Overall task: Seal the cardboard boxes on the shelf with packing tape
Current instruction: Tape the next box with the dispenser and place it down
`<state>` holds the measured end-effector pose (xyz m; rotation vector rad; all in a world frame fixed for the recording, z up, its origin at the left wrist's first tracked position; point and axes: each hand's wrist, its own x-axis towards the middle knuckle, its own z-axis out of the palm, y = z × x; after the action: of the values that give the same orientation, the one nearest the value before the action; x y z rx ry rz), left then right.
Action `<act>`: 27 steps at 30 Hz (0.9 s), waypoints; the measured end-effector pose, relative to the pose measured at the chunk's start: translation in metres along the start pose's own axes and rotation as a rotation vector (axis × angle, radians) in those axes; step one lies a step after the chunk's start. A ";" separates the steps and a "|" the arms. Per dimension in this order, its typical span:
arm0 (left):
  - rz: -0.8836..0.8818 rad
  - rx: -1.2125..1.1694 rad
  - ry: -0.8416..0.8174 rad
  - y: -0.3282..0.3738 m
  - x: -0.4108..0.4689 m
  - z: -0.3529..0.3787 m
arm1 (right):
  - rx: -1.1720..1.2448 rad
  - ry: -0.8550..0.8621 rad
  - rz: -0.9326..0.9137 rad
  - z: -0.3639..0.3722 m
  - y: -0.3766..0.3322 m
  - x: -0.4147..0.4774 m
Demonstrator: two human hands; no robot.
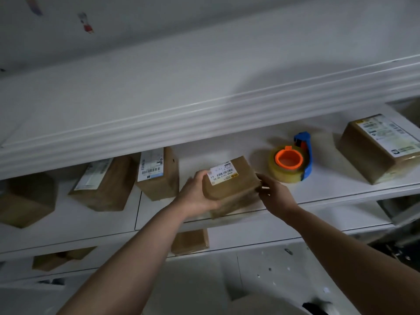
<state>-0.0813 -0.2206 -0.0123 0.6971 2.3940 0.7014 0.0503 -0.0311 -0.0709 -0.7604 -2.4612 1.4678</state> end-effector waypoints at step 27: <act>-0.237 -0.518 0.405 0.005 -0.011 0.017 | 0.589 -0.194 0.154 -0.024 -0.042 -0.024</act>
<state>-0.0610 -0.2178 -0.0177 0.0546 2.4184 1.3894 0.0667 -0.0405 -0.0204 -0.7117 -1.9326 2.2608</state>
